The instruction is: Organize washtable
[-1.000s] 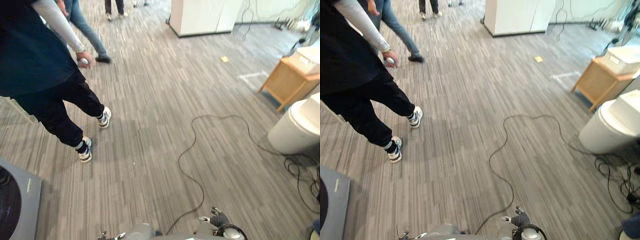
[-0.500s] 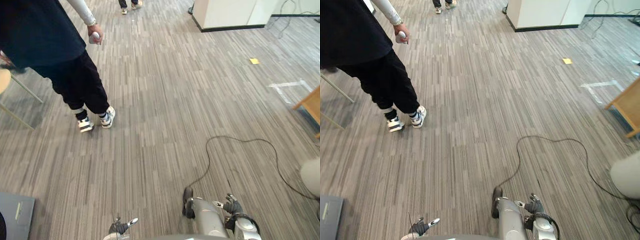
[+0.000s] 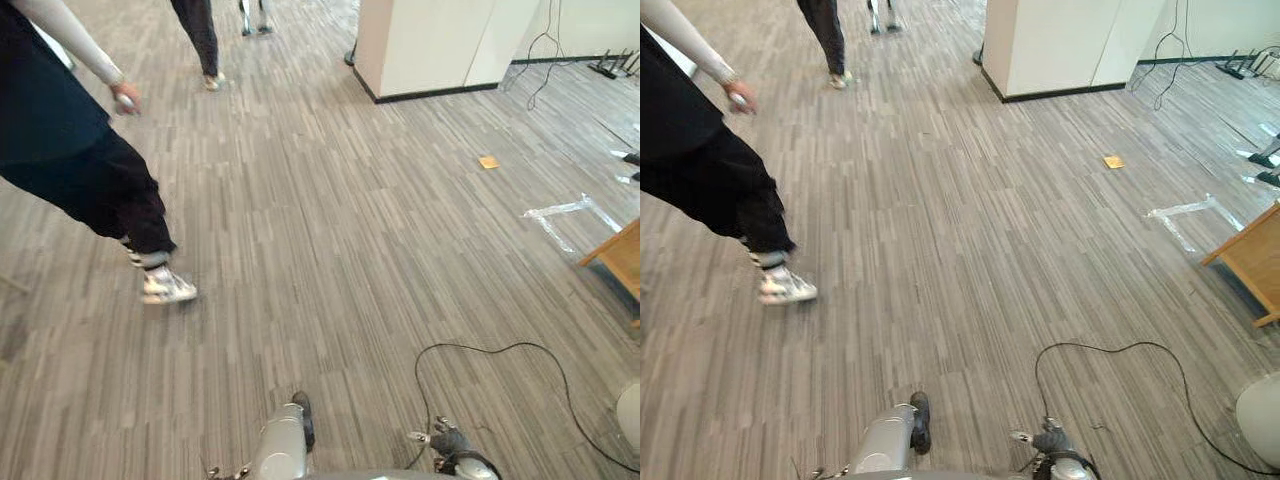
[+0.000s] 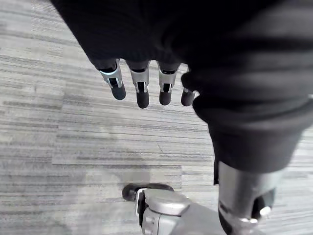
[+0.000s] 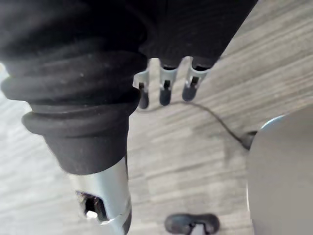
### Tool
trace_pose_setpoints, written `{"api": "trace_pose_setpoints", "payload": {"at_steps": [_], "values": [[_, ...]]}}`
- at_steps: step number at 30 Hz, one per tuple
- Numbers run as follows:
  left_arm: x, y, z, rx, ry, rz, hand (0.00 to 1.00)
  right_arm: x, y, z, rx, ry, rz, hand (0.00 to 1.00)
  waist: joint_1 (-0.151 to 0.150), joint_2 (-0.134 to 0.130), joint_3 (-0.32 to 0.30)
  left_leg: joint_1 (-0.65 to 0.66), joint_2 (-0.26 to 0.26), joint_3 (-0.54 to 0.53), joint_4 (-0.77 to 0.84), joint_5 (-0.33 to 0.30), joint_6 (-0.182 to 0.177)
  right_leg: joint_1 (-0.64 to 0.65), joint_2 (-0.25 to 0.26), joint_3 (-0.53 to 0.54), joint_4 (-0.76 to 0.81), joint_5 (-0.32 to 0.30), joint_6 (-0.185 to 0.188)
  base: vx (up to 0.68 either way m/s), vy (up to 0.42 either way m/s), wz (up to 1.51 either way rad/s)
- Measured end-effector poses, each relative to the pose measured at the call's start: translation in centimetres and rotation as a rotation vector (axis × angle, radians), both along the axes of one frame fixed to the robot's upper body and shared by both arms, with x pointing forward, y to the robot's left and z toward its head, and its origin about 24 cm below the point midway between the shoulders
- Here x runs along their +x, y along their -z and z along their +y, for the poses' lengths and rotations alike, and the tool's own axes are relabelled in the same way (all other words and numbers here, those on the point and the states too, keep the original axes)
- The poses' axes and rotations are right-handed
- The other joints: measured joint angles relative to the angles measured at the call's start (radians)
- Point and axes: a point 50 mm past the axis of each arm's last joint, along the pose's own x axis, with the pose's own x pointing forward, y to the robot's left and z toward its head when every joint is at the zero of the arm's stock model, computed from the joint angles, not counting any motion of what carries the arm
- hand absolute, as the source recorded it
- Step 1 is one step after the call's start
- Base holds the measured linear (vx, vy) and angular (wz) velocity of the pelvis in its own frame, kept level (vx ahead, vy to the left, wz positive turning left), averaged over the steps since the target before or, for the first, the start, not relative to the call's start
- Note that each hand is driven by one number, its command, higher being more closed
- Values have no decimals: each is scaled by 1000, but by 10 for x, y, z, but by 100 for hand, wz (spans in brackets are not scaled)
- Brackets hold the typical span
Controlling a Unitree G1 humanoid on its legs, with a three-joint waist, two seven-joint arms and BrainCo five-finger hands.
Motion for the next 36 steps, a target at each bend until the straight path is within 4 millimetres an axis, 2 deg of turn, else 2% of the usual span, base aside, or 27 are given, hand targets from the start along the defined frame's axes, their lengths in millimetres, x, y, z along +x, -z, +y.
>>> {"api": "trace_pose_setpoints", "payload": {"at_steps": [1,3,4,5,6,7,9,10,11,13,15,16,17,18,19,20,21,22,23,25,27,28,29,30,31,32,36], "values": [[-3,1,1,-1,0,12,0,1,0,0,1,-3,-5,0,-1,-3,-2,60,-20,22,-13,-34,11,-63,-17,29,206,49,108,528,286,-20],[-4,0,3,6,7,16,0,2,-1,1,9,0,-18,0,-8,-11,-10,156,-55,36,-54,-65,22,-167,-32,14,486,122,196,547,210,-18],[-1,0,4,10,35,14,0,2,-1,1,18,1,-19,0,-9,-11,-13,225,-75,37,-105,-70,26,-217,-57,-69,596,117,143,582,174,-11],[1,-1,4,10,45,10,0,2,-1,0,18,1,-20,0,-7,-17,-15,264,-81,38,-135,-70,26,-233,-59,-102,621,96,100,467,118,-8],[2,-1,3,10,51,10,0,3,-1,-1,16,5,-21,0,-7,-3,-10,324,-84,38,-183,-70,26,-257,-53,-155,634,55,37,345,49,-12],[2,0,2,9,64,14,0,4,-2,-3,14,18,-29,0,-11,3,-9,396,-82,38,-239,-69,27,-291,-38,-215,608,11,-4,388,43,-8],[3,0,2,10,72,12,0,11,-6,-5,6,16,-63,0,-35,5,-9,464,-76,30,-305,-69,26,-381,-20,-300,471,-43,-41,390,29,11],[4,0,2,10,74,11,0,14,-7,-5,4,15,-75,0,-43,7,-8,480,-73,24,-318,-69,26,-410,-18,-322,406,-43,-41,387,14,29],[4,0,0,7,83,11,0,20,-9,-9,-5,14,-90,0,-58,18,-7,494,-59,17,-336,-70,22,-453,-8,-354,230,-32,-45,423,-4,32],[11,0,-5,-4,98,-3,0,24,-12,-14,-18,34,-113,0,-59,42,4,533,-30,-2,-352,-86,-15,-483,20,-366,-76,94,-45,423,-34,34],[9,0,-4,-2,92,0,0,23,-12,-13,-14,40,-110,0,-58,37,2,576,-19,-23,-349,-111,-72,-474,31,-331,-216,188,-47,515,-136,43],[5,0,-2,6,89,7,0,19,-11,-11,-10,41,-102,0,-58,23,-6,595,-17,-49,-308,-130,-104,-473,30,-284,-202,237,-61,523,-195,54],[6,0,-2,8,88,6,0,19,-11,-11,-8,42,-101,0,-58,21,-8,587,-11,-63,-258,-134,-111,-471,30,-270,-175,279,-67,571,-268,68],[6,0,-2,7,69,-3,0,18,-10,-10,-6,45,-101,0,-60,16,-19,533,18,-90,-97,-126,-124,-455,31,-274,-135,320,-76,565,-283,70],[7,1,-12,-22,26,-17,0,19,-13,-16,-22,39,-114,0,-61,66,-20,452,91,-99,106,-85,-149,-416,55,-316,-121,301,-70,567,-261,64],[7,2,-17,-36,0,-23,0,19,-13,-18,-30,35,-118,0,-59,89,-21,408,125,-100,209,-34,-147,-393,77,-328,-126,283,-76,681,-229,25],[4,2,-18,-42,-48,-24,0,18,-13,-19,-34,27,-111,0,-53,107,-19,338,185,-91,374,127,-135,-347,109,-329,-140,253,-92,574,-155,-13],[0,3,-18,-45,-62,-13,0,15,-11,-17,-30,28,-95,0,-46,103,-14,285,237,-73,486,107,-127,-290,132,-322,-179,243,-103,672,-180,-25],[1,2,-17,-43,-57,-14,0,12,-10,-17,-29,34,-82,0,-42,101,-13,266,251,-58,505,87,-135,-257,136,-322,-201,243,-103,526,-133,-24],[4,1,-13,-26,-54,-30,0,6,-6,-17,-26,41,-49,0,-34,72,3,252,262,9,398,20,-174,-126,124,-302,-286,244,-102,499,-96,-13],[5,0,-11,-21,-46,-33,0,4,-5,-16,-24,42,-31,0,-35,65,3,243,255,33,196,-6,-185,-79,112,-285,-323,243,-102,289,41,-28],[7,0,-11,-19,-28,-36,0,3,-4,-15,-21,40,-26,0,-33,64,2,243,238,11,8,-2,-190,-65,107,-267,-347,237,-80,218,102,-44],[7,0,-11,-18,-24,-37,0,4,-4,-15,-22,39,-27,0,-35,67,2,245,228,-3,-83,6,-195,-65,105,-260,-355,231,-58,184,154,-65],[7,1,-15,-28,-17,-31,0,5,-5,-19,-32,39,-34,0,-36,78,1,248,211,-35,-190,83,-211,-71,108,-232,-364,233,-35,139,161,-63],[5,0,-11,-17,-3,-24,0,5,-5,-14,-28,38,-31,0,-36,61,-14,270,183,-30,-231,90,-208,-71,95,-209,-383,241,-18,215,192,-53],[7,-1,-3,4,25,-21,0,4,-4,-9,-18,36,-29,0,-44,26,-22,286,145,-13,-268,97,-197,-67,61,-205,-405,248,-2,184,140,-23],[6,-1,1,14,58,-6,0,-1,-1,-5,-6,40,-7,0,-54,3,-34,333,94,-6,-286,89,-183,-25,21,-208,-422,251,11,164,141,-1]]}}
